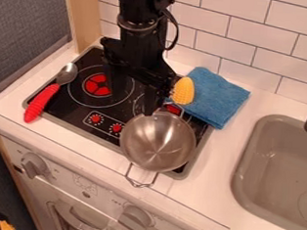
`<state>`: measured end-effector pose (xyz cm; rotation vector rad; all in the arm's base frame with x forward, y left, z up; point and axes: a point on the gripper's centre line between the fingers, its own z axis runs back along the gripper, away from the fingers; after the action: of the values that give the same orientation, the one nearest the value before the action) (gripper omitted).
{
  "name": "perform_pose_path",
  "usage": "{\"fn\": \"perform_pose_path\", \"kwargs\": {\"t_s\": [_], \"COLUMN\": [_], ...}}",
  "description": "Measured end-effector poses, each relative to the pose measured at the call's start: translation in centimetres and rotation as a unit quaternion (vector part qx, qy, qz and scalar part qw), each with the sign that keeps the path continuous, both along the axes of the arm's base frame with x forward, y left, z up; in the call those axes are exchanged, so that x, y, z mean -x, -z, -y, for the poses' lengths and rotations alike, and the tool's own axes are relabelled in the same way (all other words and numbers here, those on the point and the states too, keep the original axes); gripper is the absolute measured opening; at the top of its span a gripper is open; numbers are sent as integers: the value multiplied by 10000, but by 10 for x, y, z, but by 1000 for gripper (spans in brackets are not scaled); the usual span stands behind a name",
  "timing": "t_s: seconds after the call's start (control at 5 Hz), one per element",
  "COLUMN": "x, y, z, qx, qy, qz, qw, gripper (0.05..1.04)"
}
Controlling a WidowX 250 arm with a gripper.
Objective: Move the yellow object below the left burner and close to spoon
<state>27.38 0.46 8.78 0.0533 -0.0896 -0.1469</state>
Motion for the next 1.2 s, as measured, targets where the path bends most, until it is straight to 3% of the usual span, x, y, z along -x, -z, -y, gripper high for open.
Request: {"fn": "perform_pose_path", "kwargs": {"t_s": [0.2,0.4,0.8,1.2], "x": [1,-32,-84,-104], "y": [8,12,32,46], "z": [0,16,38,17], "qx": [12,62,-79,-179], "qy": [-7,200,349,64], "qz": [-146,-102,-204,-318], "qw": [9999,9997,9992,9993], "gripper": [1001,1001,1001,945]}}
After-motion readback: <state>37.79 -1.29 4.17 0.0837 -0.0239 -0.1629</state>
